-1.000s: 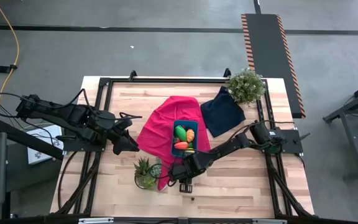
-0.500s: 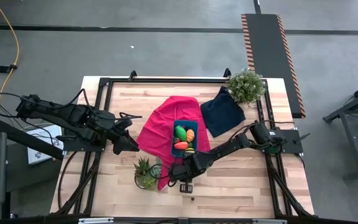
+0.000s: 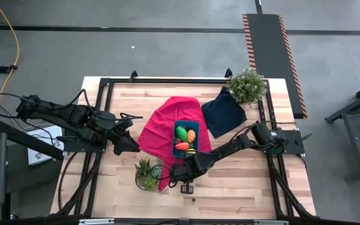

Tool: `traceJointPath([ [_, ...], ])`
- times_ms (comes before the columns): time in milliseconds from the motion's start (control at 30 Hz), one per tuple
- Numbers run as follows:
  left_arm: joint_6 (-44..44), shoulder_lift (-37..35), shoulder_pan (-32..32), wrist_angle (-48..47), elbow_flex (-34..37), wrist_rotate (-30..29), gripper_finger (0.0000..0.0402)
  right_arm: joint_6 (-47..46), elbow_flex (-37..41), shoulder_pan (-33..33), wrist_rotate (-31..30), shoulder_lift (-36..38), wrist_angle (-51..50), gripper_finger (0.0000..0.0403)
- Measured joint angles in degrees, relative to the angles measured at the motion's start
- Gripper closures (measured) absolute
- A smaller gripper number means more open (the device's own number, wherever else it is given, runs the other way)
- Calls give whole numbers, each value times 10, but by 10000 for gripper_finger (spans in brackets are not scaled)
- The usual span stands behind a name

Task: Pick and placing Produce into tupperware
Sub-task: Put the corn into the blue bin

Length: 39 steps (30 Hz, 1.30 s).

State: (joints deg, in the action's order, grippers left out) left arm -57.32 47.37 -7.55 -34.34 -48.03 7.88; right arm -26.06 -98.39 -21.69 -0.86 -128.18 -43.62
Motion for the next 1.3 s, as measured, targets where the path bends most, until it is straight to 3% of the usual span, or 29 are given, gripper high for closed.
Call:
traceJointPath([
  [467,4,0,0,-1,0,0,208,-9,-103,-10,10,3,-71,373],
  [933,4,0,0,-1,0,0,208,47,-300,1,-102,5,-280,373],
  [1300,4,0,0,-2,0,6,208,107,-313,61,-71,5,-359,373],
])
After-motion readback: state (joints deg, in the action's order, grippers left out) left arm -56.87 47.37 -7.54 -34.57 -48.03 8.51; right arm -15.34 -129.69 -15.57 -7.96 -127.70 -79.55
